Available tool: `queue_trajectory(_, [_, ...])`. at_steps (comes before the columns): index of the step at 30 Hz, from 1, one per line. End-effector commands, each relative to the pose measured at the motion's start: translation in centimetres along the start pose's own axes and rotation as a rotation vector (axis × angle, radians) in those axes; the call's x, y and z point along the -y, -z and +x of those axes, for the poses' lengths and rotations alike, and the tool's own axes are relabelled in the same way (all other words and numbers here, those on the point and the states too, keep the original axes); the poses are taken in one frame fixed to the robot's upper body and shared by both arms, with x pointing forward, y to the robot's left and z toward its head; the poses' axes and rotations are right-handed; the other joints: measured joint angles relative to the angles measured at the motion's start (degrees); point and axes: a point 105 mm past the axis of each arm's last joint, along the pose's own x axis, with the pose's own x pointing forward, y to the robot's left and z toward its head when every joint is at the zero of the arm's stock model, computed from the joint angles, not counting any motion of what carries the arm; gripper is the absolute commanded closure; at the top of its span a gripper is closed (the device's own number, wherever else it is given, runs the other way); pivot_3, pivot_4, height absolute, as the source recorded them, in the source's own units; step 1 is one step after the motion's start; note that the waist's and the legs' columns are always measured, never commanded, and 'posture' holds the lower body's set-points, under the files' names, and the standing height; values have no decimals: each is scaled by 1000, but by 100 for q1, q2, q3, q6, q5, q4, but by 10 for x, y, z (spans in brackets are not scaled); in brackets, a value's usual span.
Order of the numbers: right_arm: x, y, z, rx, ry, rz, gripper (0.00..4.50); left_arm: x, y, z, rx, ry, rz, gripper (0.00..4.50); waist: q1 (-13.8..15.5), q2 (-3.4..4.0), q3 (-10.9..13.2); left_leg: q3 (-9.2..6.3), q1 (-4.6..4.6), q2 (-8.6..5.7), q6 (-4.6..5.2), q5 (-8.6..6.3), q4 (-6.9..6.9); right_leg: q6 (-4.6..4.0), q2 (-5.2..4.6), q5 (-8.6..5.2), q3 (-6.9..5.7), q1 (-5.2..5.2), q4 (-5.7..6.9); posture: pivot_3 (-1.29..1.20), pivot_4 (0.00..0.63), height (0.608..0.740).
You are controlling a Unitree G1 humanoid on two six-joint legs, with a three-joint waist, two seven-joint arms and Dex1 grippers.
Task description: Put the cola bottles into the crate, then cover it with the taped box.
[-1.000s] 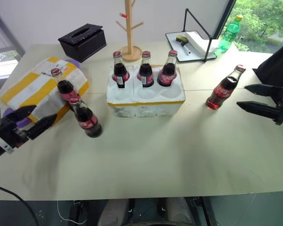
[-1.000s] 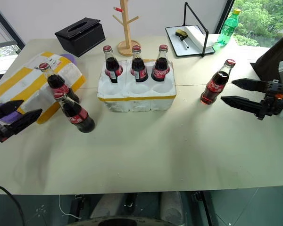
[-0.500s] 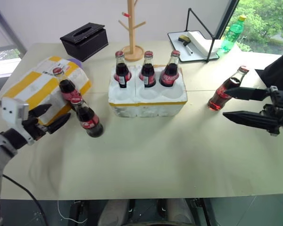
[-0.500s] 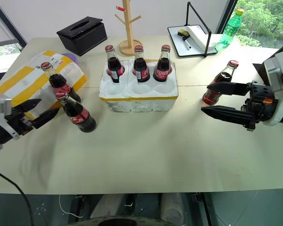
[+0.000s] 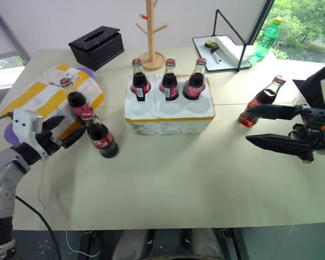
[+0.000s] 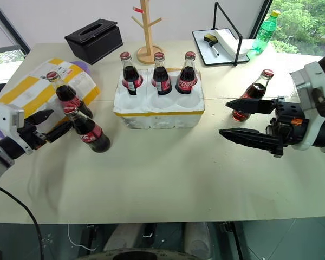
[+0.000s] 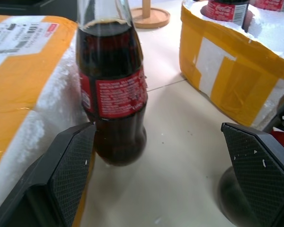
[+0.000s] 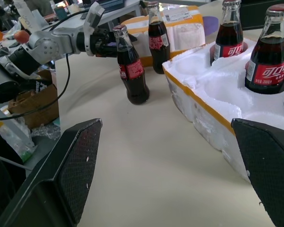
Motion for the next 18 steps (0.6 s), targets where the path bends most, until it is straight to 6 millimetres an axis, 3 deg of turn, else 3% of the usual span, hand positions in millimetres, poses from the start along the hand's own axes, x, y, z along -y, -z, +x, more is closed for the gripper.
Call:
queue_trajectory(1, [-7,-11,2,28,-12,-49,0,-9,-15,3,51,-37,54,83,2,0,0,0,0,0,0,0,0,0,0,0,0,0,0,0,150,736])
queue_trajectory(18, [-6,-16,9,49,-7,-43,0,-23,-3,44,90,-85,41,83,-15,-4,-2,0,0,-2,1,2,1,2,1,2,-2,-1,3,0,150,736])
